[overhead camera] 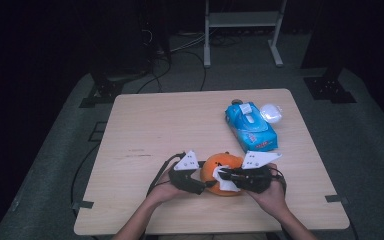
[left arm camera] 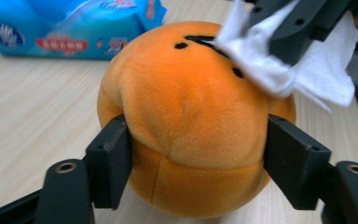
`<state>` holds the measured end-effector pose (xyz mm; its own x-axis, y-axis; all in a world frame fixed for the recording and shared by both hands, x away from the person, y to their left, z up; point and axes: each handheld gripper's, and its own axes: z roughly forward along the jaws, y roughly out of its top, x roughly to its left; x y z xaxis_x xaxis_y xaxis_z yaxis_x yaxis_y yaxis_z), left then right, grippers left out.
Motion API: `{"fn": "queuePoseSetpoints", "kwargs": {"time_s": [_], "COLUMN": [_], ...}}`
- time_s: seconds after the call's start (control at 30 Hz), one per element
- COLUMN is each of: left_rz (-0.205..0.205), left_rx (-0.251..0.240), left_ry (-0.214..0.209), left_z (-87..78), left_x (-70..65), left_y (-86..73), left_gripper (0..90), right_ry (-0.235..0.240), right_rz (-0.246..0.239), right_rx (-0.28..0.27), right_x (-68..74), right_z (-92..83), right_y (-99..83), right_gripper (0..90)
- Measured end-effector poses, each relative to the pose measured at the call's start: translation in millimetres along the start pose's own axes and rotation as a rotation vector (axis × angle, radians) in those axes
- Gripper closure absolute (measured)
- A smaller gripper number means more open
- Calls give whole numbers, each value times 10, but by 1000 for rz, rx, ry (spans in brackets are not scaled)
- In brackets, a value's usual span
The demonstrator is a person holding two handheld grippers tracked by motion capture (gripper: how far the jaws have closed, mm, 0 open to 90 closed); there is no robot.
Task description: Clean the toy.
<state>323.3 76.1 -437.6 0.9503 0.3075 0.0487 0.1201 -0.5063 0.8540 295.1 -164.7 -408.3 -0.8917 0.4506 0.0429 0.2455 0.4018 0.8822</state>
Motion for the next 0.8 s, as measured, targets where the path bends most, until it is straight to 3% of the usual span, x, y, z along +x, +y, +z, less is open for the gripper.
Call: {"fn": "queuePoseSetpoints", "kwargs": {"time_s": [0.13, 0.2, 0.27, 0.33, 0.4, 0.47, 0.5, 0.57, 0.67, 0.73, 0.8], "left_rz": [23, -19, -95, -118, -103, -72, -21, 30, 44, 13, -76], "left_rx": [6, 4, -19, -28, -32, -35, -18, -7, -10, -16, -14], "left_ry": [1, 5, -14, -16, -7, 1, 11, 23, 16, 16, 1], "left_z": [-2, 9, 27, 45, 48, 48, 44, 28, 29, 38, 51], "left_x": [-13, 8, 47, 52, 33, -14, -52, -95, -99, -80, -20], "left_y": [3, 0, -10, -19, -16, 11, 37, 60, 54, 44, 26], "left_gripper": [330, 251, 179, 186, 241, 283, 293, 318, 322, 286, 189], "right_ry": [-55, -83, -89, -76, -57, -5, 6, 1, -32, -79, -101], "right_rz": [13, 44, 73, 87, 66, 42, 28, -19, -15, 3, 26], "right_rx": [-16, -15, -8, -6, -8, -12, -5, 10, -10, -11, 2], "right_x": [-102, -197, -263, -264, -195, -95, -51, 40, -6, -103, -183], "right_z": [-94, -157, -188, -194, -177, -108, -70, -5, -61, -145, -199], "right_y": [-3, -50, -110, -133, -96, -46, -27, 24, 52, 25, -41], "right_gripper": [831, 831, 831, 832, 831, 832, 831, 832, 832, 832, 832]}}
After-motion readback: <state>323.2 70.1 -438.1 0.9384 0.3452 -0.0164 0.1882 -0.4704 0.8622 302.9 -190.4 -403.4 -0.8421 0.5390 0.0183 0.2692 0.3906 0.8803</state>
